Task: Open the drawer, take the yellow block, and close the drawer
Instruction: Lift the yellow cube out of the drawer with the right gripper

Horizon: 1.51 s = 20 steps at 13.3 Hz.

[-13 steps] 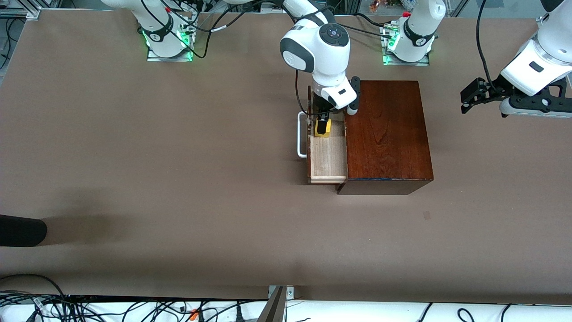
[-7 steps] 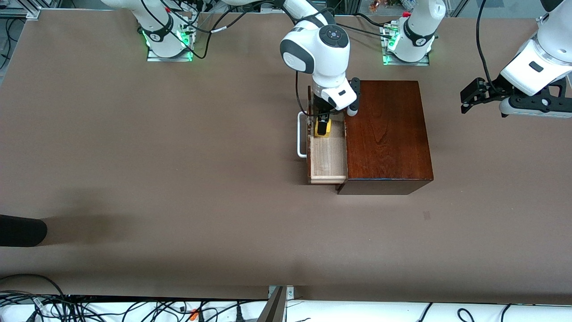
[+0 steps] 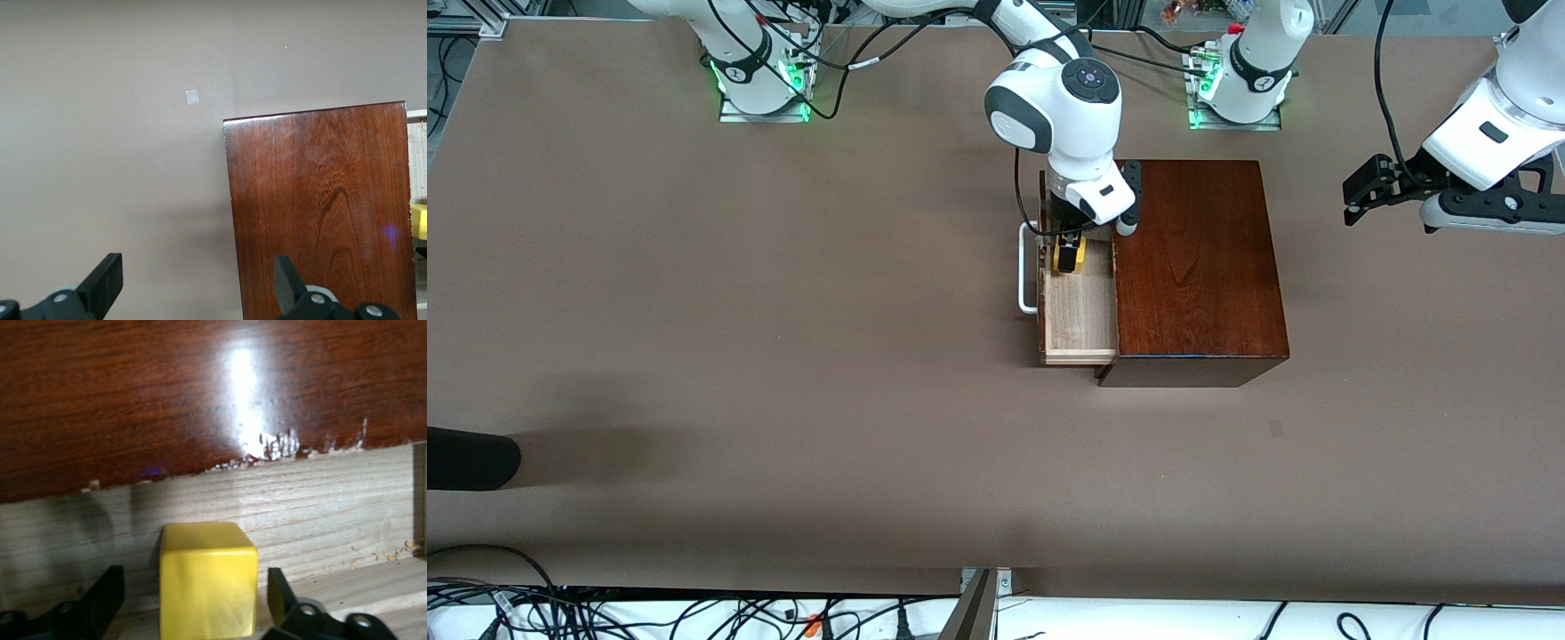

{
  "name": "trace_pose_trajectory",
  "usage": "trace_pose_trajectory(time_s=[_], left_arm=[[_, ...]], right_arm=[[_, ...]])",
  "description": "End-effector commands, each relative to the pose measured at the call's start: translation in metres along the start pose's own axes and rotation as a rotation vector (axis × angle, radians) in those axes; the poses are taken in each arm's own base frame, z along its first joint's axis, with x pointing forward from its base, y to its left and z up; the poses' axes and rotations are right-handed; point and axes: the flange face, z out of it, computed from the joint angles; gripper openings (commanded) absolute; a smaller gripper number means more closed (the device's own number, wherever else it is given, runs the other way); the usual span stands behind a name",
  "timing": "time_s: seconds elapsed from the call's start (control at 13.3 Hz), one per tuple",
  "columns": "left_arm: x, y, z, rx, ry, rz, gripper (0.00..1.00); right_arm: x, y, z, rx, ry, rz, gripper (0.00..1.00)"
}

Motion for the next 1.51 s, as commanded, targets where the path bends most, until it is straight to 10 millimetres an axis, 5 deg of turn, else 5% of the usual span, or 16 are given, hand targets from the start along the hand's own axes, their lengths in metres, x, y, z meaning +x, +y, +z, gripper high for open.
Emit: trace_pose_trajectory(time_s=[0.0,0.23,0.53,0.9,1.2,1.43], left_arm=[[0.004,0.001,-0.005,-0.011,-0.006,-0.005,1.00],[0.004,0.000,-0.005,-0.011,-0.008,-0.002,1.00],[0.004,0.001,-0.005,-0.011,-0.008,-0.002,1.00],[0.004,0.002,-0.006,-0.011,-0.007,0.000,1.00],[0.003,0.002,-0.005,-0.011,-0.011,-0.003,1.00],[0.002,-0.004,-0.003,-0.011,-0.024,-0.003,1.00]], right_arm=[[0.004,0.001,-0.004,-0.017,0.005,-0.015,0.37],[0.004,0.003,-0.010,-0.017,0.008,-0.012,0.07],[-0.003,0.006,-0.024,0.005,-0.036,0.008,0.01],[-0.015,0.033,-0.125,0.013,-0.023,0.120,0.01],[-0.072,0.095,-0.185,0.044,-0.033,0.241,0.02],[-0.141,0.168,-0.201,0.087,-0.046,0.380,0.04]])
